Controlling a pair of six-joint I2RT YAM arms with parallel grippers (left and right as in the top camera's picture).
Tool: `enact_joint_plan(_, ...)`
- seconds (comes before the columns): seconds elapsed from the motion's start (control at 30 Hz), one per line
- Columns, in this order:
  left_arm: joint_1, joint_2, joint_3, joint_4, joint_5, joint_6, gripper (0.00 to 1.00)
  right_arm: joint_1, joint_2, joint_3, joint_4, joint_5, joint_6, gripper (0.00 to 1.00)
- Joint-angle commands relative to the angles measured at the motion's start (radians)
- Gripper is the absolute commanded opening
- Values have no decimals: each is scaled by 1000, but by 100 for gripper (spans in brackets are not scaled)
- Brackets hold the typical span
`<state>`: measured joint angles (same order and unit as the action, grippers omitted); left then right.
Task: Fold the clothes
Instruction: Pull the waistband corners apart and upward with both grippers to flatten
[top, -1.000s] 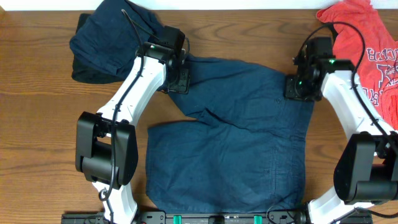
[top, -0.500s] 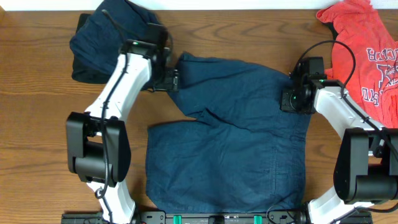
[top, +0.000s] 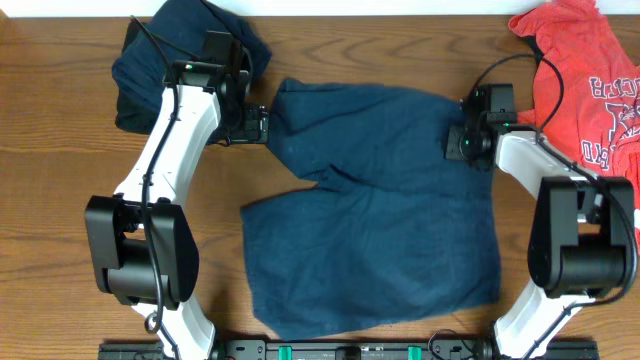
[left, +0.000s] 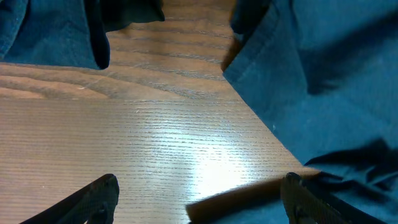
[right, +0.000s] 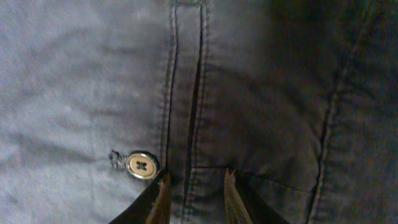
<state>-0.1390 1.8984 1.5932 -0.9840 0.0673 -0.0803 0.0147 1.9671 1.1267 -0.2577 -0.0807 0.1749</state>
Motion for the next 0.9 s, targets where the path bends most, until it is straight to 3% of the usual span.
enact_joint_plan(0.0, 5, -14, 23, 5, -16, 10, 86, -3, 167, -53, 79, -2, 3, 30)
enact_joint_plan(0.17, 5, -13, 21, 29, -19, 10, 85, -3, 217, -23, 225, 0, 2, 31)
enact_joint_plan(0.33, 5, -13, 20, 56, -31, 9, 85, -3, 215, 95, 156, 1, -31, 40)
enact_joint_plan(0.5, 5, -51, 24, 20, -31, -6, 86, -3, 164, 325, -135, -6, -46, 70)
enact_joint_plan(0.6, 4, -112, 24, -55, -29, -16, 94, -3, 109, 469, -333, -55, -84, 99)
enact_joint_plan(0.73, 0, -192, 23, -177, -26, -61, 96, -3, 15, 609, -590, -82, -87, 99)
enact_joint_plan(0.87, -17, -233, -12, -263, -26, -85, 96, -1, -89, 640, -745, -85, -108, 99)
